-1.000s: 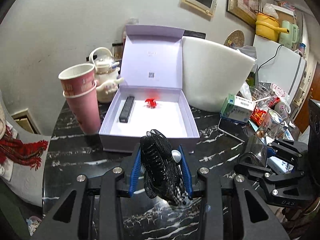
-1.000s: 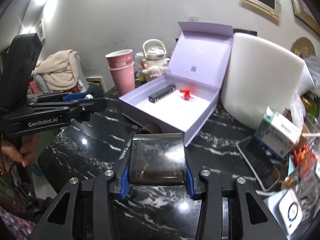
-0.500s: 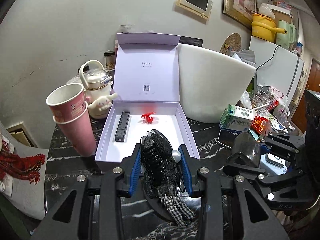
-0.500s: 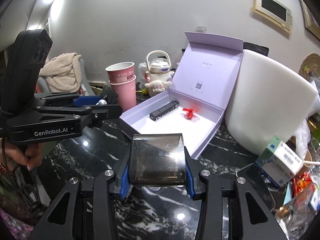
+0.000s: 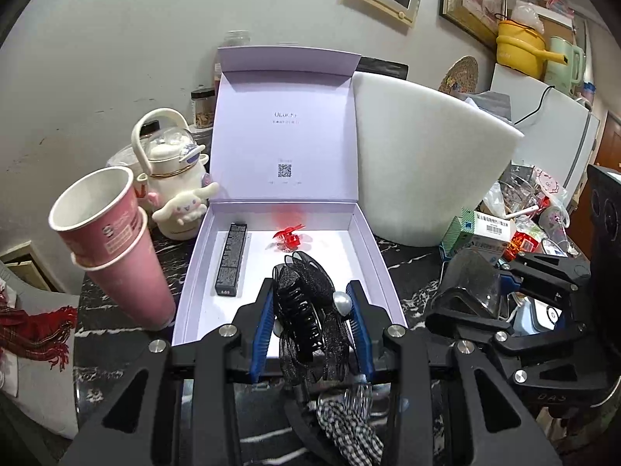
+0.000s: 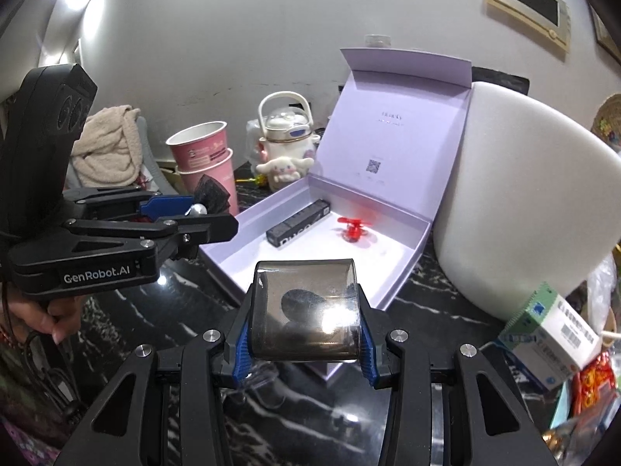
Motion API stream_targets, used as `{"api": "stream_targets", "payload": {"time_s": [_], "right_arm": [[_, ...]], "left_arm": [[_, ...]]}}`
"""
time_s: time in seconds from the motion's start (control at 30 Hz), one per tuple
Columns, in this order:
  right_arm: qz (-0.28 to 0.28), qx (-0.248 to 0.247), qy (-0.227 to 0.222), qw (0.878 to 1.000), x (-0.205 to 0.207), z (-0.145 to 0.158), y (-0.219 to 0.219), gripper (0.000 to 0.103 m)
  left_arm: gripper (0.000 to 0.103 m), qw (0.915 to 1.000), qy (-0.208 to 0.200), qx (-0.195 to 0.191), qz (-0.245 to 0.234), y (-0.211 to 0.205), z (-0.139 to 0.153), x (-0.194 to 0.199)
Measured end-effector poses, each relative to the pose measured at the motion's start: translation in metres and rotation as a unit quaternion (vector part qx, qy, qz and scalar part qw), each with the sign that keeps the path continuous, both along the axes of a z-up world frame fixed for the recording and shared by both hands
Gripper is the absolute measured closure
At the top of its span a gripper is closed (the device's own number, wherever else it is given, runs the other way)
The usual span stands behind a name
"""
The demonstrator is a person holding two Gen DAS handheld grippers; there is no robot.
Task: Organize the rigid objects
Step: 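Lower the claw clip into the box with the left tool while the right tool lowers the clear case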
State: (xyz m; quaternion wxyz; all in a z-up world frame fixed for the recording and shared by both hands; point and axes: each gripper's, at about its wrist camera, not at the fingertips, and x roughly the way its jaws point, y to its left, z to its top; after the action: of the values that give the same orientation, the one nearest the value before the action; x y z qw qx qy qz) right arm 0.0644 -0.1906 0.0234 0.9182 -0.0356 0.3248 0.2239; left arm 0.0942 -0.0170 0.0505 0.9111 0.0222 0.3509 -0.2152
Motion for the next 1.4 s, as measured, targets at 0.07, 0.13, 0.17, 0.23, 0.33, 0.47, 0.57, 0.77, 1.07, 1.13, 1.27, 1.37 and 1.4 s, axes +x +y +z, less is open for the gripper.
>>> {"api": "stream_targets", "payload": {"time_s": [0.07,0.13,0.17,0.23,0.33,0.47,0.57,0.77,1.07,1.13,1.27,1.37,1.4], "right_arm": [[0.001,0.0,0.001,1.0,0.01,-0.001,0.0,0.06],[0.001,0.002,0.002,1.0,0.019,-0.002,0.0,0.06],[0.002,0.003,0.003,1.0,0.024,-0.003,0.0,0.06],[0.002,0.004,0.004,1.0,0.034,-0.004,-0.001,0.06],[0.003,0.005,0.004,1.0,0.048,-0.005,-0.002,0.06],[0.007,0.0,0.0,1.0,0.067,-0.005,-0.002,0.06],[0.011,-0.006,-0.005,1.0,0.08,-0.003,0.0,0.06],[0.016,-0.016,-0.016,1.0,0.103,0.001,0.004,0.06],[0.014,-0.025,-0.02,0.999,0.131,-0.002,0.006,0.06],[0.012,-0.024,-0.016,1.0,0.135,-0.005,0.006,0.06],[0.007,-0.026,-0.011,1.0,0.142,-0.012,0.006,0.06],[0.003,-0.041,-0.008,0.999,0.148,-0.019,0.007,0.06],[0.002,-0.043,-0.007,0.999,0.148,-0.022,0.006,0.06]], "left_arm": [[0.067,1.0,0.002,-0.004,-0.003,-0.001,-0.001,0.008],[0.067,1.0,0.003,-0.002,-0.003,-0.002,-0.002,0.015],[0.067,1.0,0.003,-0.001,-0.004,-0.002,-0.003,0.019],[0.067,1.0,0.005,-0.002,-0.005,-0.002,-0.004,0.029],[0.067,0.9999,0.003,-0.01,-0.01,-0.003,-0.005,0.04],[0.067,0.9999,-0.005,-0.007,-0.014,-0.004,-0.004,0.057],[0.067,0.9999,-0.011,-0.002,-0.013,-0.005,-0.002,0.07],[0.067,0.9996,-0.025,0.005,-0.012,-0.005,0.001,0.093],[0.067,0.9994,-0.029,0.015,-0.014,-0.009,-0.007,0.126],[0.067,0.9994,-0.024,0.018,-0.015,-0.01,-0.01,0.132],[0.067,0.9993,-0.015,0.028,-0.019,-0.016,-0.021,0.144],[0.067,0.999,-0.002,0.038,-0.022,-0.021,-0.032,0.151],[0.067,0.9989,0.004,0.041,-0.024,-0.022,-0.036,0.153]]}}
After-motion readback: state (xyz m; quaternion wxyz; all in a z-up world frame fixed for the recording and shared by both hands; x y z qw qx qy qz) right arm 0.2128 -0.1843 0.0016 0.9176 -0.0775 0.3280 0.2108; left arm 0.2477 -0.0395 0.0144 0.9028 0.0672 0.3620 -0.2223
